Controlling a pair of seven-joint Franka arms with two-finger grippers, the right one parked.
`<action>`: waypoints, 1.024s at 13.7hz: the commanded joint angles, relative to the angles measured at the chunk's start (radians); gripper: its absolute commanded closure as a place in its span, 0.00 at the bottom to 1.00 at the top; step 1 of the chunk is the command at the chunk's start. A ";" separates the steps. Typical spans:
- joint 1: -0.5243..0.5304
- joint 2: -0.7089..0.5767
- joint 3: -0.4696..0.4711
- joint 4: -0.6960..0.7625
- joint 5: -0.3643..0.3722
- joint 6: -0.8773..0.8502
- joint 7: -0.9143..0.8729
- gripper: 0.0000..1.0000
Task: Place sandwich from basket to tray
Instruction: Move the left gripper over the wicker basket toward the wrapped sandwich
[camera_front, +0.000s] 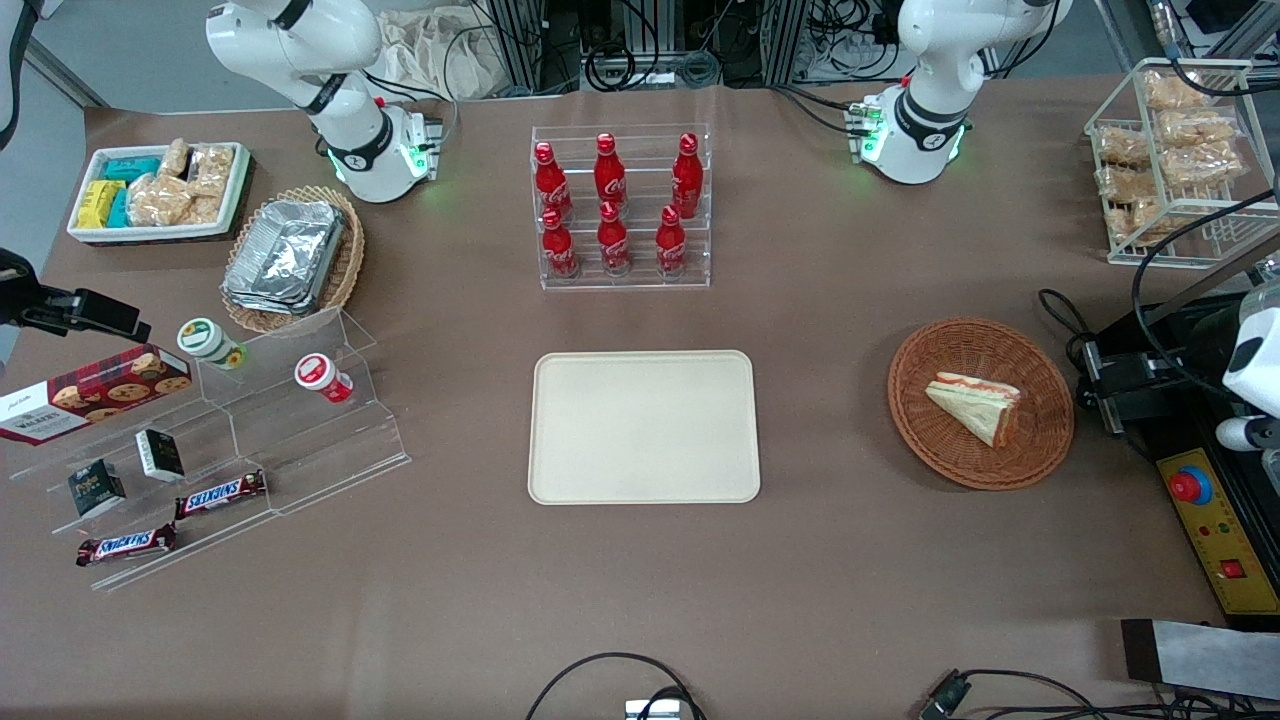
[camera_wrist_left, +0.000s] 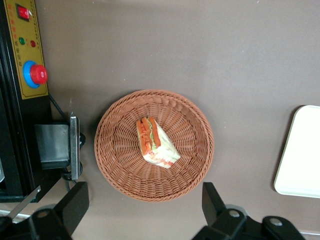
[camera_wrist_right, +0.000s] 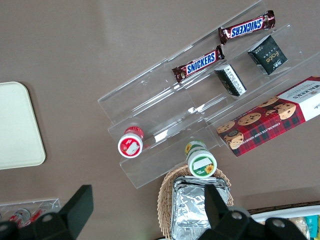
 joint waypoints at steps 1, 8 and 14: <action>0.003 0.011 0.001 0.021 0.007 -0.053 0.003 0.00; -0.003 0.040 0.002 -0.045 0.044 -0.006 -0.131 0.00; -0.009 0.054 0.001 -0.364 0.048 0.393 -0.394 0.00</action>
